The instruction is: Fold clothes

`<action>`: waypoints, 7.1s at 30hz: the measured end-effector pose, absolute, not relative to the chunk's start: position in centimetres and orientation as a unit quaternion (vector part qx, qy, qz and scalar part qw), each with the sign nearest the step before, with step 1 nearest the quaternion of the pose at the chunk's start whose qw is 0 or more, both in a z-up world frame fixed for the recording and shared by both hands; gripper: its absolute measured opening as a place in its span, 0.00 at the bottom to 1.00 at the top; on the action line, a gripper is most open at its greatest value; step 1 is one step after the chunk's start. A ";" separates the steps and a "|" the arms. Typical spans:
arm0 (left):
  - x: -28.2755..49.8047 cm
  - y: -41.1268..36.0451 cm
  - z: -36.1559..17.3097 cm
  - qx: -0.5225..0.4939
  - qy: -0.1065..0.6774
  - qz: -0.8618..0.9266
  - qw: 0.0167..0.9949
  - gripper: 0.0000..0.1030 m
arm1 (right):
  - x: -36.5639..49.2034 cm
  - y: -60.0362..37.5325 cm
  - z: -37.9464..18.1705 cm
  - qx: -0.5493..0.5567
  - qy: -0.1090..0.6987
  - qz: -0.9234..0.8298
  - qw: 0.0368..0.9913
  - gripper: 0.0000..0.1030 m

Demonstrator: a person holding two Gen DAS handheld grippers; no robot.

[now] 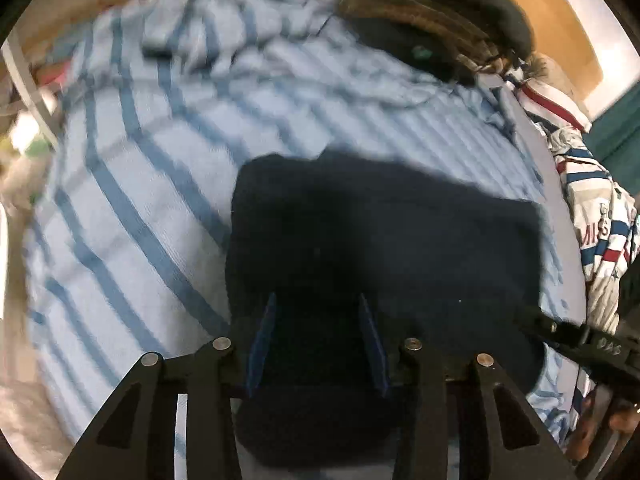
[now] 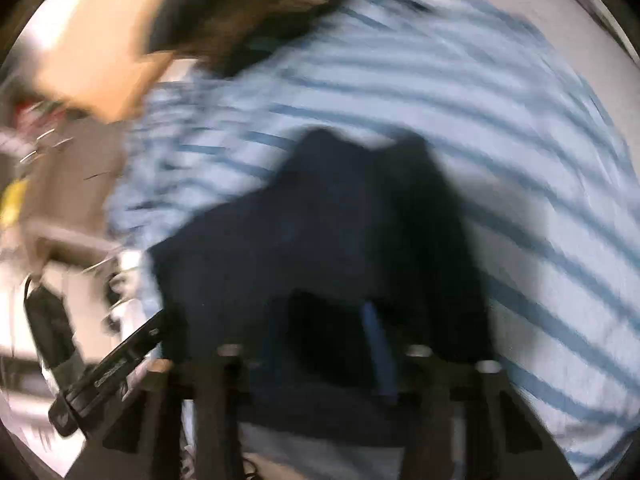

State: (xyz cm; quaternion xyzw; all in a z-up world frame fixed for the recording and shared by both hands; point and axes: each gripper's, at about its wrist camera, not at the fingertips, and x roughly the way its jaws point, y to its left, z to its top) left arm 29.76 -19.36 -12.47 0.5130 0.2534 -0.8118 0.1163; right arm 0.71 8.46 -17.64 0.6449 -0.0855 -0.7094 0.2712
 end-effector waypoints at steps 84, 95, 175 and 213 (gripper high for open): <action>-4.1 -31.1 16.6 0.266 0.276 -0.923 -0.029 0.29 | -21.6 -4.8 13.8 0.340 -0.070 -0.816 0.463 0.42; -11.7 -36.4 5.8 0.313 0.303 -0.900 0.017 0.43 | -32.0 -5.1 -1.0 0.437 -0.175 -0.796 0.381 0.58; -21.1 -31.6 4.9 0.376 0.163 -0.899 0.156 0.10 | -34.9 -12.6 -1.9 0.379 0.014 -0.900 0.213 0.00; -15.5 -23.7 6.6 0.216 0.114 -0.966 0.080 0.09 | -26.7 -13.4 -1.2 0.258 0.034 -0.924 0.278 0.25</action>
